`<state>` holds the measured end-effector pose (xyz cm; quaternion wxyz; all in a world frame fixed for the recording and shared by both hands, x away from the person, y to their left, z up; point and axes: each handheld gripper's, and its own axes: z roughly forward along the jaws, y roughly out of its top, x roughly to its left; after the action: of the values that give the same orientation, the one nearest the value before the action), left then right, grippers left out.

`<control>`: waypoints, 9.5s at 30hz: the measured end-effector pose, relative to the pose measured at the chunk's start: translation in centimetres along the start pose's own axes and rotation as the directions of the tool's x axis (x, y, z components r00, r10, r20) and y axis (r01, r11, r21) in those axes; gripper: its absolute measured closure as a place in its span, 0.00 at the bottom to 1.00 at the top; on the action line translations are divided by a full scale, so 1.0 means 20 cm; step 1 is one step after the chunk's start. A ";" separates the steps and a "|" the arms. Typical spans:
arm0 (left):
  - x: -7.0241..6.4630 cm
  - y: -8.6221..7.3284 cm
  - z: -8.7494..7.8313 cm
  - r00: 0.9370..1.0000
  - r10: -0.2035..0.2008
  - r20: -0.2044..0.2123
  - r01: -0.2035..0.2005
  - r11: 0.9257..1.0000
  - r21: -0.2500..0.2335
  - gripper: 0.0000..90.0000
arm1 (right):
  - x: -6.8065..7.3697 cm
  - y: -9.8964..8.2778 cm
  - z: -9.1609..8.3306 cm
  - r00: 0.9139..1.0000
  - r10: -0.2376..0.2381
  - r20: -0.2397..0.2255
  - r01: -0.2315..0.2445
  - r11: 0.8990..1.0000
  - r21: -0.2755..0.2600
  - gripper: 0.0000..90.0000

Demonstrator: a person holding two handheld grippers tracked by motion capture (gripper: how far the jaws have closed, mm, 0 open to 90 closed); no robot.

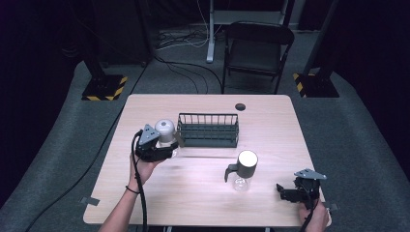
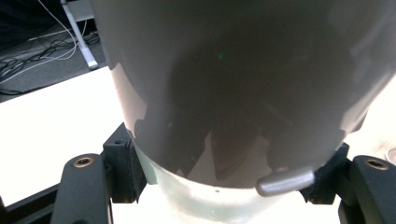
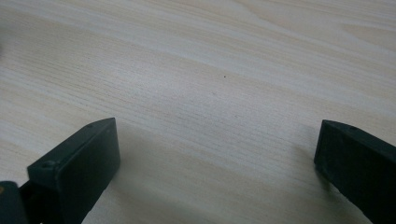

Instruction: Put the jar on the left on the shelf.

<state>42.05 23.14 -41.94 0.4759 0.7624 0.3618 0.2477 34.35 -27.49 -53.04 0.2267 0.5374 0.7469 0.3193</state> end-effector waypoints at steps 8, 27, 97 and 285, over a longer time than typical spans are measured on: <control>-0.01 0.05 0.02 1.000 0.005 0.020 -0.005 1.000 -0.003 0.34 | 0.00 0.00 0.00 1.000 0.000 0.000 0.000 1.000 0.000 0.00; 0.01 0.18 0.05 0.999 0.027 0.027 -0.027 0.999 -0.024 0.34 | 0.00 0.00 0.00 1.000 0.000 0.000 0.000 1.000 0.000 0.00; 0.07 0.44 0.36 0.998 0.044 0.042 -0.044 0.999 -0.009 0.34 | 0.00 0.00 0.00 1.000 -0.002 -0.001 0.002 1.000 0.000 0.00; 0.08 0.26 0.54 0.998 -0.031 0.048 0.025 0.991 0.130 0.00 | 0.00 0.00 0.00 1.000 -0.004 -0.003 0.004 1.000 0.000 0.00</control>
<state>52.55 16.93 -41.75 0.4375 0.7926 0.3758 0.1980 34.34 -27.52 -53.04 0.2261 0.5355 0.7483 0.3196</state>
